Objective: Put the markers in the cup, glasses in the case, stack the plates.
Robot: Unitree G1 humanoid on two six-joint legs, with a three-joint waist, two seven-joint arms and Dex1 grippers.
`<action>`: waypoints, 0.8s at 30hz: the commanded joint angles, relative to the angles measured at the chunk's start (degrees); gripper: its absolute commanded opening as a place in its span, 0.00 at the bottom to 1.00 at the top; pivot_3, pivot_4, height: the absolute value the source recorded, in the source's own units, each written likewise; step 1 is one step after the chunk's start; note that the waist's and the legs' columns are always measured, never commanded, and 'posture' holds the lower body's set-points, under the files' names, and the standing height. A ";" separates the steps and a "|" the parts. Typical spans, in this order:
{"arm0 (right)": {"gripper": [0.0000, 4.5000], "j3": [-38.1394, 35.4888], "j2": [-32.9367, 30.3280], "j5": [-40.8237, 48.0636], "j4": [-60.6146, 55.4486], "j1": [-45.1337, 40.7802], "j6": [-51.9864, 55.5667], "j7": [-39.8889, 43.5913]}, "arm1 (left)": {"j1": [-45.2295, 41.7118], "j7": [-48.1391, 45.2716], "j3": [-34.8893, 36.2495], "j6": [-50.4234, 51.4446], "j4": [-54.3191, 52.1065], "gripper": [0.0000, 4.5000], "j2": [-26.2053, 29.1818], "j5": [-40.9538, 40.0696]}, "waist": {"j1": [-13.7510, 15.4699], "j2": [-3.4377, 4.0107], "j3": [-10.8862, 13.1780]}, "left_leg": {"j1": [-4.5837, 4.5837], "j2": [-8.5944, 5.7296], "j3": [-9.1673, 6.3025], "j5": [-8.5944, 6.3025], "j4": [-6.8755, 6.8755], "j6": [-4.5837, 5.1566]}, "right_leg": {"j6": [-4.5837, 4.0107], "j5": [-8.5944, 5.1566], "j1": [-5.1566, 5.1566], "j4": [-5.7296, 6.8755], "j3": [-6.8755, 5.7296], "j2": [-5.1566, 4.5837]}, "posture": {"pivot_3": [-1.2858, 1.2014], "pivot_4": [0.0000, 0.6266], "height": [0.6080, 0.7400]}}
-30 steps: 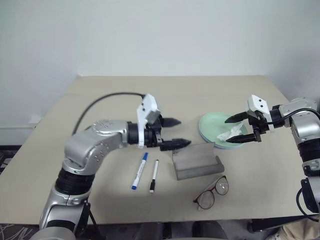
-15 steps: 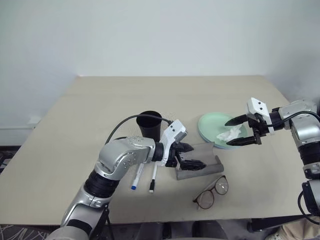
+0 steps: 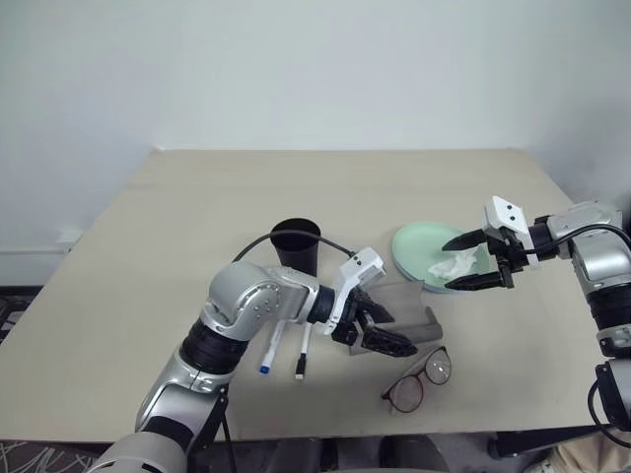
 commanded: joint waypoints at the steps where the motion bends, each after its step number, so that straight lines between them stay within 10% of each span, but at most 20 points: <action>1: 0.96 -1.99 -0.95 1.77 -2.74 -0.07 0.38 -0.76 | -2.73 -1.18 -1.74 0.90 1.75 1.00 -0.99 -0.52 | -0.01 0.00 0.00 | 0.00 0.00 0.00 0.00 0.00 0.00 | 0.00 0.00 0.00 0.00 0.00 -0.01 | 0.52 0.00 0.70; 24: 0.96 -2.79 -3.00 5.50 -12.82 7.65 5.78 -3.47 | -2.81 0.04 -6.97 1.51 7.98 1.00 -6.47 1.33 | 0.02 -0.01 0.00 | -0.02 -0.02 -0.04 -0.20 0.01 0.33 | 0.01 -0.01 0.00 -0.03 -0.02 -0.09 | 0.52 0.00 0.70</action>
